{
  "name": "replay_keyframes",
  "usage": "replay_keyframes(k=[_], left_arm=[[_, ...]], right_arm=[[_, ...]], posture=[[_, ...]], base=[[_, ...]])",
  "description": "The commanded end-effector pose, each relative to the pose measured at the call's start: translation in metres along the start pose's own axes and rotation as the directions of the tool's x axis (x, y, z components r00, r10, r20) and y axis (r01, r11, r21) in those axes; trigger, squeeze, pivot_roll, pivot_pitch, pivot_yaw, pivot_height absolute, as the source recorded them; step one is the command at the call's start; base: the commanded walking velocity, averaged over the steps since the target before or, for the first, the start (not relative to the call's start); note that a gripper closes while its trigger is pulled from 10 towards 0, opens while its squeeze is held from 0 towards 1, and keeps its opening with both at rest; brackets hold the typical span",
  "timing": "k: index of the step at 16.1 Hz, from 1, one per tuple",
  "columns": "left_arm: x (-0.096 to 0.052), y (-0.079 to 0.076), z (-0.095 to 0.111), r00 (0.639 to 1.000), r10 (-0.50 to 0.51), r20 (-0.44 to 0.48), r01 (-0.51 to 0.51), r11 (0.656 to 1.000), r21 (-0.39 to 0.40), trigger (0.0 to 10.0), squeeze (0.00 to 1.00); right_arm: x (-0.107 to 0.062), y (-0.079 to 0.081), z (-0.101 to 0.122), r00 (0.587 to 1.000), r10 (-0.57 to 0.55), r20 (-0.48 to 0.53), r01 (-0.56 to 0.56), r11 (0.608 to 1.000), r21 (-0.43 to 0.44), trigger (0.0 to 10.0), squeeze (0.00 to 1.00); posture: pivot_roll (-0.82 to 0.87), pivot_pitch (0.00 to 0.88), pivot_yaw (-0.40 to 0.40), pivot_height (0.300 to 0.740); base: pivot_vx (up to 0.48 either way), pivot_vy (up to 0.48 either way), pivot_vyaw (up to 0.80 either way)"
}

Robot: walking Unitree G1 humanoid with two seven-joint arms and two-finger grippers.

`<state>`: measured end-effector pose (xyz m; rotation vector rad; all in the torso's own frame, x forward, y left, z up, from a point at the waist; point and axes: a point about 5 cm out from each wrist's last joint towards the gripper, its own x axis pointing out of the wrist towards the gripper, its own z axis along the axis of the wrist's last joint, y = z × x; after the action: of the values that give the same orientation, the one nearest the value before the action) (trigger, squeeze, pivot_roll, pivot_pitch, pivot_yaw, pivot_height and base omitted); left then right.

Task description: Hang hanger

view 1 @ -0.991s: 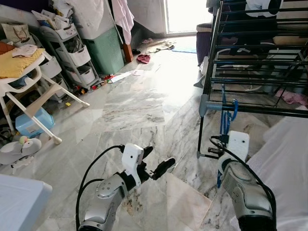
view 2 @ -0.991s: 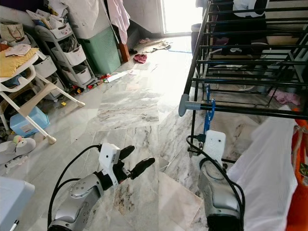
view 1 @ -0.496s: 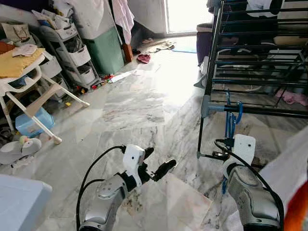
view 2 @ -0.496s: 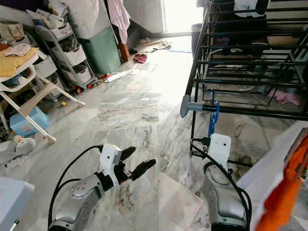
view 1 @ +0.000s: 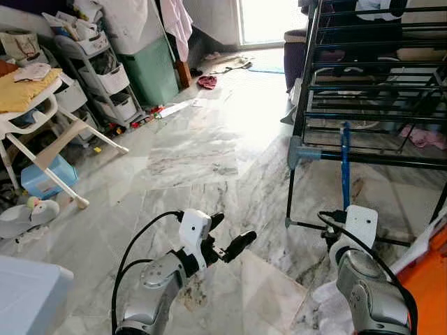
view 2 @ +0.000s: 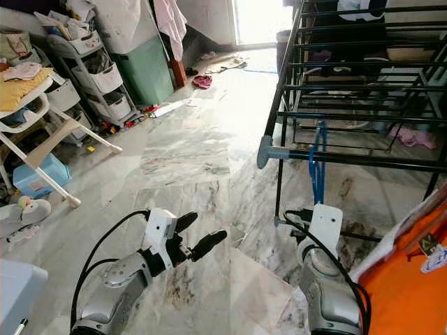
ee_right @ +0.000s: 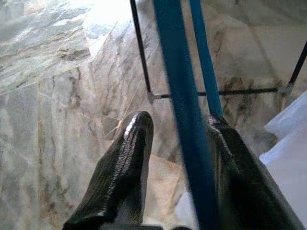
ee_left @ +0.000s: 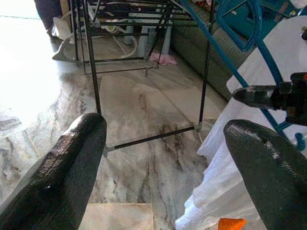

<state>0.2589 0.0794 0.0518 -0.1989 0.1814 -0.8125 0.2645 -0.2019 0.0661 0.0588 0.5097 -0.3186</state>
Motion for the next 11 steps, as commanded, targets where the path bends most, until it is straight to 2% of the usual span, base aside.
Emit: replay_keyframes(k=[1,5,7,11], left_arm=[[-0.004,0.005,-0.002,1.000,0.015,-0.014,-0.014,1.000,0.006,10.0,0.00],[-0.004,0.007,-0.001,1.000,0.013,-0.016,-0.013,1.000,0.007,10.0,0.00],[-0.004,0.007,-0.001,1.000,0.013,-0.017,-0.013,1.000,0.008,10.0,0.00],[-0.006,0.007,-0.001,1.000,0.012,-0.023,-0.012,1.000,0.015,10.0,0.00]], right_arm=[[-0.002,0.002,0.003,1.000,-0.008,0.017,0.008,1.000,-0.014,10.0,1.00],[-0.008,-0.002,0.014,0.992,-0.034,0.125,0.045,0.995,-0.092,10.0,1.00],[-0.013,-0.003,0.012,0.983,-0.021,0.180,0.053,0.982,-0.180,10.0,1.00],[-0.018,-0.002,0.005,0.983,-0.017,0.180,0.053,0.978,-0.200,10.0,1.00]], posture=[[-0.26,0.012,0.168,0.740],[-0.27,0.013,0.169,0.740],[-0.27,0.014,0.172,0.740],[-0.27,0.014,0.176,0.740]], base=[[0.000,0.000,0.00],[0.000,0.000,0.00],[0.000,0.000,0.00],[0.000,0.000,0.00]])
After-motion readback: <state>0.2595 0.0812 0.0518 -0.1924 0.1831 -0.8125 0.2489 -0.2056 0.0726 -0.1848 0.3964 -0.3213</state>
